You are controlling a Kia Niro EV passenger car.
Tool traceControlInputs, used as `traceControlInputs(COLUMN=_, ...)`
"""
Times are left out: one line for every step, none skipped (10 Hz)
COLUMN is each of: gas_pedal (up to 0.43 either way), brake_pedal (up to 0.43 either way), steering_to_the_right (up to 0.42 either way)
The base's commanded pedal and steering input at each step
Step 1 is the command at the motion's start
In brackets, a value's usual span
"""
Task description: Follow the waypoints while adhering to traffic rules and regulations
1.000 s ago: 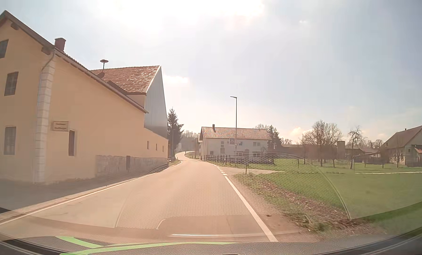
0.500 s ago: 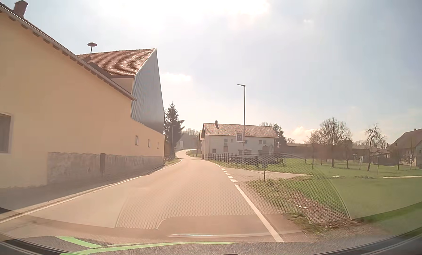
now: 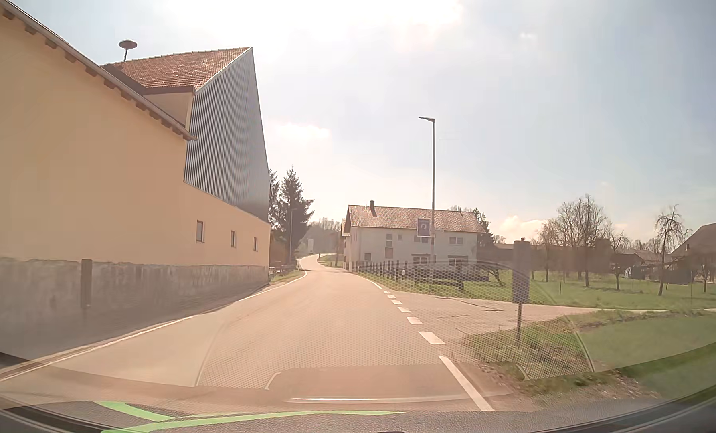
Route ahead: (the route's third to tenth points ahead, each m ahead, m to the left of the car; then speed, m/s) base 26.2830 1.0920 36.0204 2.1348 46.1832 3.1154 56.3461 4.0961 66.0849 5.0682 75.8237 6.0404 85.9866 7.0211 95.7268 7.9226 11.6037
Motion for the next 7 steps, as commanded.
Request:
traceControlInputs(gas_pedal=0.189, brake_pedal=0.0, steering_to_the_right=-0.006)
traceControlInputs(gas_pedal=0.189, brake_pedal=0.0, steering_to_the_right=-0.006)
traceControlInputs(gas_pedal=0.189, brake_pedal=0.0, steering_to_the_right=-0.006)
traceControlInputs(gas_pedal=0.189, brake_pedal=0.0, steering_to_the_right=-0.005)
traceControlInputs(gas_pedal=0.189, brake_pedal=0.0, steering_to_the_right=-0.006)
traceControlInputs(gas_pedal=0.189, brake_pedal=0.0, steering_to_the_right=-0.005)
traceControlInputs(gas_pedal=0.189, brake_pedal=0.0, steering_to_the_right=-0.005)
